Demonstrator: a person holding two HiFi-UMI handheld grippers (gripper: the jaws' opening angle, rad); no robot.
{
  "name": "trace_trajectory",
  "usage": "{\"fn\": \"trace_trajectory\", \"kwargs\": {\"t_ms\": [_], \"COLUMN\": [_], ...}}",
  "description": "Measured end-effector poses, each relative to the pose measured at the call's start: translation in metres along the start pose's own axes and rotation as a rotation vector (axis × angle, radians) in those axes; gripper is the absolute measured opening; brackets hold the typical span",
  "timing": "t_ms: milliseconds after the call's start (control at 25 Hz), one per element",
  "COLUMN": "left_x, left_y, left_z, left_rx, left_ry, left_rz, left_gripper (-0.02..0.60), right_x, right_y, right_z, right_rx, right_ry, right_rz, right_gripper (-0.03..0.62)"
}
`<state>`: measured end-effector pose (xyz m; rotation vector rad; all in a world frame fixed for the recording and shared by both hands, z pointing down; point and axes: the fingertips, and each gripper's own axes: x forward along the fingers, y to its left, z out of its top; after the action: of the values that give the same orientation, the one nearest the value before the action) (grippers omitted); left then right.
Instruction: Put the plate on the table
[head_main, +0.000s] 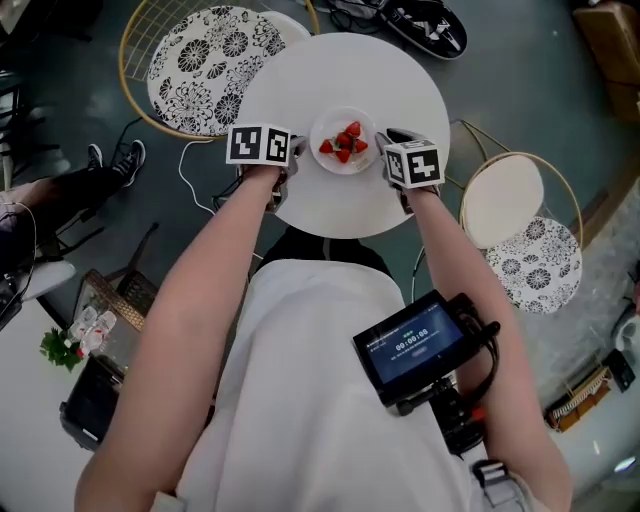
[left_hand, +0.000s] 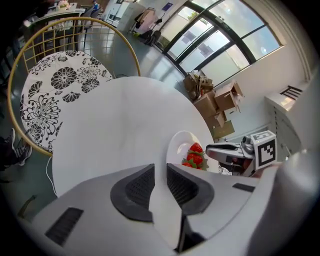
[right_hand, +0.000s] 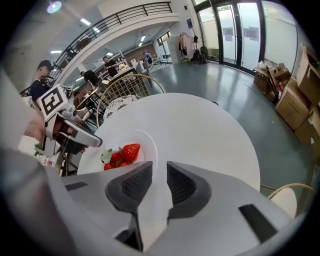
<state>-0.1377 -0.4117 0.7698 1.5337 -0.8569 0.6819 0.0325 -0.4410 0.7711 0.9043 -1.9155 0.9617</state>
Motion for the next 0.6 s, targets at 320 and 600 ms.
{"fn": "trace_trajectory", "kwargs": {"t_ms": [320, 600], "left_x": [-0.028, -0.060], "left_y": [-0.014, -0.040], "left_z": [-0.007, -0.045], "left_rx": [0.023, 0.050], "left_ry": [-0.142, -0.236], "left_rz": [-0.097, -0.175], "left_gripper": [0.055, 0.052], "right_x": [-0.027, -0.067], "right_y": [-0.005, 0.014], "right_z": [-0.009, -0.024], "right_rx": [0.067, 0.163], "right_ry": [-0.028, -0.078], "right_rz": [0.079, 0.209], "right_gripper": [0.069, 0.066]}}
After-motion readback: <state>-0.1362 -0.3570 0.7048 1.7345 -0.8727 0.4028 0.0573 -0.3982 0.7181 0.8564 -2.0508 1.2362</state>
